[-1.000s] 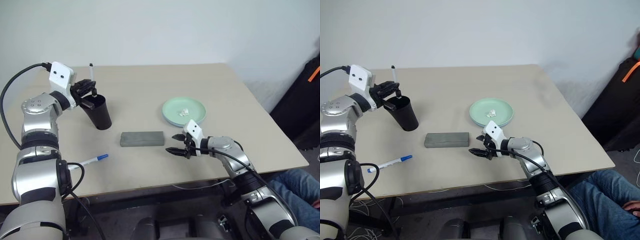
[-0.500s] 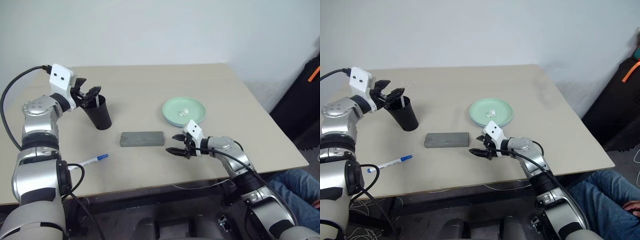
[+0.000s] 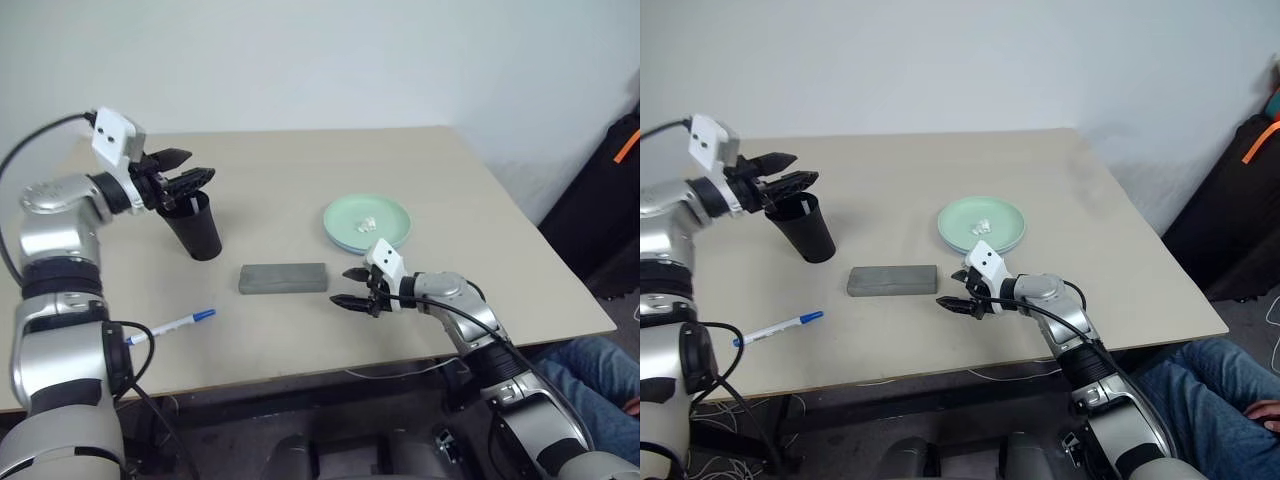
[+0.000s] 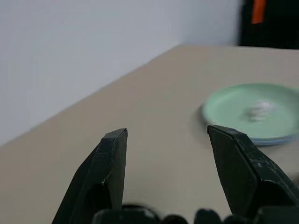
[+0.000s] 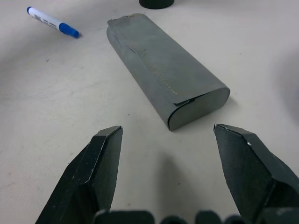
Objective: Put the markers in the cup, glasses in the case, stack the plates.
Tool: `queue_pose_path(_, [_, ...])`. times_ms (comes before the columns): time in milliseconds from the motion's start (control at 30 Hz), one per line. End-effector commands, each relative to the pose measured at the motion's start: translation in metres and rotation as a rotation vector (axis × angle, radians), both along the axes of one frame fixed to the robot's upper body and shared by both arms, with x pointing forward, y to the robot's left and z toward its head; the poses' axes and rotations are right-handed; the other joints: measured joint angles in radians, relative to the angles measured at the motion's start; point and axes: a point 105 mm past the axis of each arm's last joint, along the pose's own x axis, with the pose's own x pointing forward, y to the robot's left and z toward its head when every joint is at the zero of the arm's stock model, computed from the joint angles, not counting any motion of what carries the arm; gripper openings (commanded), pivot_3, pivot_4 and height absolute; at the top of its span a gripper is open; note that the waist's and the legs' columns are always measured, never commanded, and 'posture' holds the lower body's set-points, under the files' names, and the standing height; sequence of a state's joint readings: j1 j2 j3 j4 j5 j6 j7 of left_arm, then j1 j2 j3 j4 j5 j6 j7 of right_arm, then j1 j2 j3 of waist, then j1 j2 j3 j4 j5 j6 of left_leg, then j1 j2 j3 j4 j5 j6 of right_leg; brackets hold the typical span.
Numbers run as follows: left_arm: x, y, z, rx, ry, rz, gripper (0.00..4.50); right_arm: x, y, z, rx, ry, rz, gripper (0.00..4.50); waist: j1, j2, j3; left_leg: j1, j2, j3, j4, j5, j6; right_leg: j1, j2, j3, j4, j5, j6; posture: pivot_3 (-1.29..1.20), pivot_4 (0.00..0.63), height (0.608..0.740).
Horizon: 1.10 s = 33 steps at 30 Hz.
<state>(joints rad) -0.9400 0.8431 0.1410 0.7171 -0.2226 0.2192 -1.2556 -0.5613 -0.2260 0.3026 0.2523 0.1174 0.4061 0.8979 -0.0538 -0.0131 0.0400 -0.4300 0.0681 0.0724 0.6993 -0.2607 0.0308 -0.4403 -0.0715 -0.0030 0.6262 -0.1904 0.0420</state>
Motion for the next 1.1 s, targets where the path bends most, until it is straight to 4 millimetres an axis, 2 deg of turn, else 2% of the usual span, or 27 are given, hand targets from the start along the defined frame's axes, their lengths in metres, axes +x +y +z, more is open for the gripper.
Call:
queue_pose_path(33, [-0.025,-0.013,0.002,0.112,0.114,-0.167,2.85,0.004,0.003,0.015,0.016,-0.05,0.017,3.37,-0.001,0.0,0.0,0.0,0.0,0.0,0.0,0.0,0.0,0.0,0.0,0.0,0.0,0.0,0.0,0.0,0.0,0.74])
queue_pose_path(133, [-0.039,-0.003,-0.018,0.326,0.244,-0.193,2.85,0.005,0.003,0.015,0.016,-0.051,0.017,3.37,-0.001,0.0,0.0,0.0,0.0,0.0,0.0,0.0,0.0,0.0,0.0,0.0,0.0,0.0,0.0,0.0,0.0,0.74])
queue_pose_path(233, [-0.045,0.007,-0.03,0.433,0.344,-0.197,2.85,0.005,0.003,0.014,0.015,-0.049,0.017,3.37,0.005,0.0,0.0,0.001,0.0,0.0,0.0,0.0,0.0,-0.001,0.0,0.0,-0.001,0.0,0.0,0.0,0.0,0.74])
queue_pose_path(333, [-0.048,0.021,-0.045,0.52,0.435,-0.163,3.4,0.005,0.004,0.014,0.017,-0.047,0.016,3.37,0.008,0.0,0.0,0.001,0.0,0.0,0.001,0.0,0.0,0.0,0.0,0.0,-0.001,0.0,0.0,0.0,0.0,0.74])
queue_pose_path(433, [-0.052,0.037,-0.061,0.6,0.521,-0.128,4.39,0.005,0.004,0.014,0.019,-0.047,0.012,3.37,0.008,0.0,0.0,0.0,0.0,0.0,0.001,0.0,0.0,-0.001,0.0,0.001,-0.001,0.0,0.0,0.0,0.0,0.74])
queue_pose_path(467, [-0.054,0.04,-0.066,0.61,0.55,-0.121,4.45,0.005,0.003,0.014,0.019,-0.047,0.01,3.37,0.008,0.0,0.0,0.0,0.0,0.0,0.001,0.0,0.0,-0.001,0.0,0.001,-0.001,0.0,0.0,0.0,0.0,0.74])
queue_pose_path(800, [-0.081,0.051,-0.106,0.724,0.744,-0.138,4.45,0.006,0.003,0.01,0.011,-0.044,-0.007,3.37,0.01,0.0,0.0,0.0,0.001,0.001,0.0,0.0,0.0,-0.002,0.0,0.002,-0.001,-0.001,0.0,0.0,0.0,0.74])
queue_pose_path(1100, [-0.092,0.055,-0.135,0.808,0.814,-0.154,4.45,0.005,0.005,0.009,0.015,-0.042,-0.003,3.37,0.009,0.0,0.0,0.0,0.001,0.002,0.001,0.0,0.0,-0.002,0.0,0.002,0.0,-0.001,0.0,0.0,0.0,0.74])
